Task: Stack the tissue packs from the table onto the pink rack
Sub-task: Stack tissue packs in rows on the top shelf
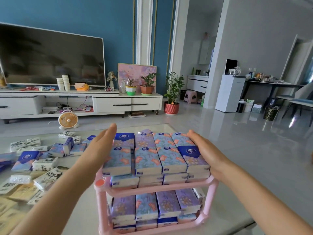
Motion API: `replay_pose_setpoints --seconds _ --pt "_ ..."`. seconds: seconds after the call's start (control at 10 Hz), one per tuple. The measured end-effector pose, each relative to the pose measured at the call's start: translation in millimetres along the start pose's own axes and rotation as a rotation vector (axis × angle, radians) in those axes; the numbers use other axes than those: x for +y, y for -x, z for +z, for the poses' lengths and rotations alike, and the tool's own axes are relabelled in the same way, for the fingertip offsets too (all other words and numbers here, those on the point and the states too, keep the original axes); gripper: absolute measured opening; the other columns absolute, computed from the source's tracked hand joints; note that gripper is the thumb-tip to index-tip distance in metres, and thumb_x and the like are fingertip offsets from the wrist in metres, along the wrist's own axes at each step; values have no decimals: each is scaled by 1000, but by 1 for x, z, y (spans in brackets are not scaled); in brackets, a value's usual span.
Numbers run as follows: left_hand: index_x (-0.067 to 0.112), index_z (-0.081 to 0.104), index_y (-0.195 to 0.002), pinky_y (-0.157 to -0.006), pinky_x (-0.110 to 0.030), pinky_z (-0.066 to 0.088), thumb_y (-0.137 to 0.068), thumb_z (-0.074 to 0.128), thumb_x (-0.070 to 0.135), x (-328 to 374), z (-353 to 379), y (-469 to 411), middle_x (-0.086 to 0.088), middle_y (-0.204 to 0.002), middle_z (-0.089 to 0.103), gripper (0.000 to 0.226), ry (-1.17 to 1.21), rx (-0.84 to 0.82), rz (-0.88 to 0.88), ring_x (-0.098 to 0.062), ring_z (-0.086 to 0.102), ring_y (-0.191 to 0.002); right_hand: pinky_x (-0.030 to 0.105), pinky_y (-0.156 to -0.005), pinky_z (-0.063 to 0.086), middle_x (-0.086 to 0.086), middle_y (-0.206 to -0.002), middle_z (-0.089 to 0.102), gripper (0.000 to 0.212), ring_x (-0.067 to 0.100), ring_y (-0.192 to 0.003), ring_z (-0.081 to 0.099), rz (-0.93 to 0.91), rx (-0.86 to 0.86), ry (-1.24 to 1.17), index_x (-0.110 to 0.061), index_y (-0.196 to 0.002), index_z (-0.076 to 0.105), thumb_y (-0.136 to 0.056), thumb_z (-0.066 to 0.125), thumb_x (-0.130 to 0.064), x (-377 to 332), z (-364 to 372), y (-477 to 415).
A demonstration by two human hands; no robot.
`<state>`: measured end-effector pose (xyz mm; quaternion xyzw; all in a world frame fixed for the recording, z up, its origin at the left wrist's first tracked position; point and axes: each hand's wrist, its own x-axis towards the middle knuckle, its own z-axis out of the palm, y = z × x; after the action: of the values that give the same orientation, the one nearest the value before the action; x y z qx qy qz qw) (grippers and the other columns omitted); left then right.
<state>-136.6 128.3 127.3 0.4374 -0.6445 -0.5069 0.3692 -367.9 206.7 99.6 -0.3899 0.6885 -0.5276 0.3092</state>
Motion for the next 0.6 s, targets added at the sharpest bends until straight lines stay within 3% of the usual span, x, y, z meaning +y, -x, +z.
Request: replay_pose_setpoints --seconds 0.1,0.2,0.3,0.4,0.5,0.6 --pt "8 45 -135 -93 -33 39 -95 32 48 0 -1 -1 -15 -135 49 58 68 -21 -38 -33 46 -125 46 -102 43 3 -123 62 51 22 -109 61 5 3 -12 -25 -125 56 -89 40 -58 2 0 -3" --pt "23 47 -134 -105 -49 36 -66 43 82 -17 1 -19 -7 -136 51 90 96 -55 -128 -32 47 -125 45 -107 38 1 -131 57 59 20 -120 53 7 -13 0 -26 -130 53 -86 42 -64 1 0 -2" --pt "33 48 -133 -107 -52 32 -39 41 90 -28 2 -25 -1 -139 48 111 154 -90 -194 -30 45 -128 44 -111 32 -1 -136 52 82 18 -127 46 3 -33 -1 -25 -133 49 -68 48 -75 1 -2 -1" --pt "27 41 -139 -113 -45 24 -74 35 78 -11 10 -10 -1 -147 38 83 71 -70 -153 -27 36 -134 43 -109 35 -1 -132 56 68 19 -123 51 27 -72 -11 -25 -131 51 -79 47 -68 -2 0 1" --pt "22 25 -146 -111 -40 20 -95 26 55 -18 15 -15 -2 -153 23 61 15 -39 -105 -24 25 -139 41 -104 42 1 -124 62 50 19 -113 59 54 -111 11 -25 -127 54 -91 40 -58 -3 -1 0" --pt "19 27 -145 -112 -41 21 -93 29 57 -17 16 -17 -3 -153 23 64 41 -33 -149 -26 27 -138 32 -87 52 4 -116 66 44 16 -97 66 78 -112 -23 -22 -124 55 -94 40 -51 -5 -1 1"
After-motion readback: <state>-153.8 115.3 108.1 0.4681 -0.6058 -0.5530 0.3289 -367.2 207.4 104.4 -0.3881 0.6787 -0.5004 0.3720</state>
